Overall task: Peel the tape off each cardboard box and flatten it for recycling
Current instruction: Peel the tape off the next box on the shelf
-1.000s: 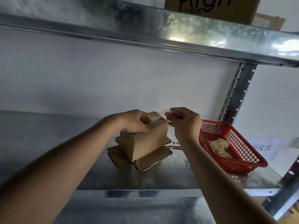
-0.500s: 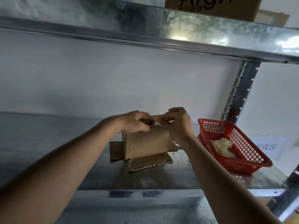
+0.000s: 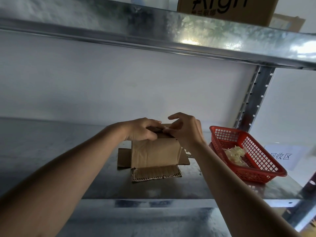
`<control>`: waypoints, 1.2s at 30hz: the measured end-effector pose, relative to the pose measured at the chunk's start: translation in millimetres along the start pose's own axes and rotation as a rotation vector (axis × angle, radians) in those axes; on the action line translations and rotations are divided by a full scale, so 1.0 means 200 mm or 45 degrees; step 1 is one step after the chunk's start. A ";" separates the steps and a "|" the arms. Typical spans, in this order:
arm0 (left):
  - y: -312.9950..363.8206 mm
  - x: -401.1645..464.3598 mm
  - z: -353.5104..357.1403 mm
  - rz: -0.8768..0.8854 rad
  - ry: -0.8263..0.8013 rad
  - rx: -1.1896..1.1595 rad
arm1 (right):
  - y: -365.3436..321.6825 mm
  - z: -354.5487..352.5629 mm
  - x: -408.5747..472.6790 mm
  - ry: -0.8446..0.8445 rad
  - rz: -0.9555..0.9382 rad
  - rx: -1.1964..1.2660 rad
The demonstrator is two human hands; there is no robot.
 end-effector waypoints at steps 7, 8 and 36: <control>-0.02 0.00 -0.03 -0.047 0.123 0.075 | 0.02 -0.09 -0.03 0.183 0.065 -0.202; -0.02 0.00 -0.04 -0.048 0.136 0.104 | 0.02 -0.10 -0.04 0.190 0.079 -0.183; -0.01 0.05 0.07 0.181 0.355 0.403 | -0.03 -0.03 -0.08 -0.154 0.088 -0.239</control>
Point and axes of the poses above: each hand's wrist, its own x-axis towards the middle knuckle, its own z-axis out of the palm, y = z × x, the point moved 5 cm from there along x, towards the middle knuckle, and after that the axes turned 12 degrees about -z, right-handed, at the moved point
